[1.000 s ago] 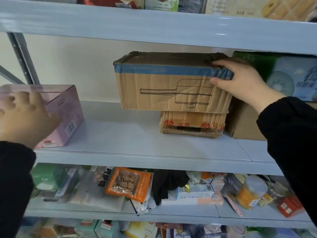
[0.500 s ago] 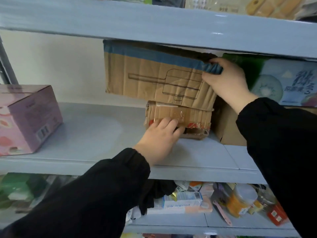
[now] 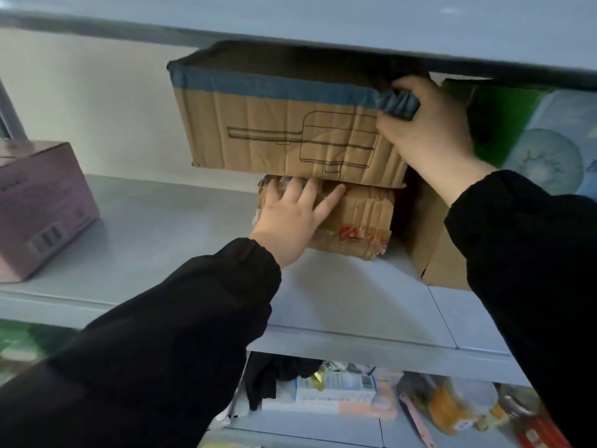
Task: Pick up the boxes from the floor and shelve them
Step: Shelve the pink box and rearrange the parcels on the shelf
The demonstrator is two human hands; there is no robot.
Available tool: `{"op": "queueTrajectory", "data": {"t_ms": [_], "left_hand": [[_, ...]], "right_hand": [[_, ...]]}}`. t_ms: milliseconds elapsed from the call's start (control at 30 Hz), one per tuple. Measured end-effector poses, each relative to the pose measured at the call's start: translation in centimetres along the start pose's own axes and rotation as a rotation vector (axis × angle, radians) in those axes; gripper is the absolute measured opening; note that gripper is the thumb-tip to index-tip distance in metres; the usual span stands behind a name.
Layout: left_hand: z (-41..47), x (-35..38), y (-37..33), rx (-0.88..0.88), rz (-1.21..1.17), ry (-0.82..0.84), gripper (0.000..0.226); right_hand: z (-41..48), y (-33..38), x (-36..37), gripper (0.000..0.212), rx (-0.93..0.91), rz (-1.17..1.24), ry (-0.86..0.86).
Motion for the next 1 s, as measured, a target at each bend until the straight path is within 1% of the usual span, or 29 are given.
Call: {"op": "queueTrajectory", "data": {"t_ms": [133, 233, 367, 467, 533, 633, 700, 767, 800, 867, 900, 967, 1000], "left_hand": [[0.2, 0.2, 1.2, -0.033, -0.022, 0.036, 0.086], [-0.4, 0.5, 2.1, -0.038, -0.027, 0.086, 0.076], [-1.9, 0.1, 4.4, -0.040, -0.002, 0.084, 0.058], [-3.5, -0.1, 6.6, -0.017, 0.086, 0.097, 0.050], [-5.0, 0.3, 9.2, -0.014, 0.151, 0.116, 0.046], [-8.3, 0.8, 14.9, -0.028, 0.238, 0.182, 0.043], [-10.9, 1.0, 19.0, -0.078, 0.334, 0.241, 0.045], [-13.2, 0.6, 22.8, -0.156, 0.378, 0.253, 0.050], [-14.1, 0.4, 24.1, -0.171, 0.386, 0.262, 0.051], [-15.2, 0.2, 25.5, -0.180, 0.400, 0.283, 0.045], [-15.6, -0.1, 25.8, -0.196, 0.386, 0.298, 0.042], [-15.8, -0.7, 25.8, -0.243, 0.351, 0.357, 0.042], [-15.8, -1.3, 25.6, -0.267, 0.352, 0.388, 0.047]], "right_hand": [[-0.1, -0.3, 0.7, 0.059, 0.012, 0.003, 0.000], [-0.2, 0.0, 0.9, 0.060, 0.017, 0.011, -0.001], [-0.5, 0.3, 0.8, 0.060, 0.028, -0.014, 0.008], [-0.6, 0.6, 0.5, 0.061, 0.029, -0.025, 0.007], [-0.5, 0.9, 0.3, 0.061, 0.034, -0.033, 0.016], [-0.7, 1.1, 0.0, 0.060, 0.055, -0.040, 0.033], [-1.0, 1.0, -0.1, 0.059, 0.083, -0.025, 0.041], [-1.6, 1.0, 0.1, 0.052, 0.113, -0.021, 0.070], [-2.0, 1.0, 0.3, 0.045, 0.120, -0.026, 0.085], [-3.0, 0.6, 0.6, 0.032, 0.145, -0.027, 0.105], [-3.7, 0.5, 0.8, 0.030, 0.168, -0.020, 0.114], [-5.1, 0.2, 1.3, 0.035, 0.203, -0.034, 0.155], [-5.9, -0.2, 1.7, 0.041, 0.213, -0.063, 0.192]]}}
Point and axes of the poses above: each hand's wrist, its own z-axis towards the middle knuckle, its own x-axis out of the palm, y = z × x, the point moved 4 cm from there along z, towards the middle knuckle, and after that the axes turned 9 degrees about -y, right-handed, at the moved point
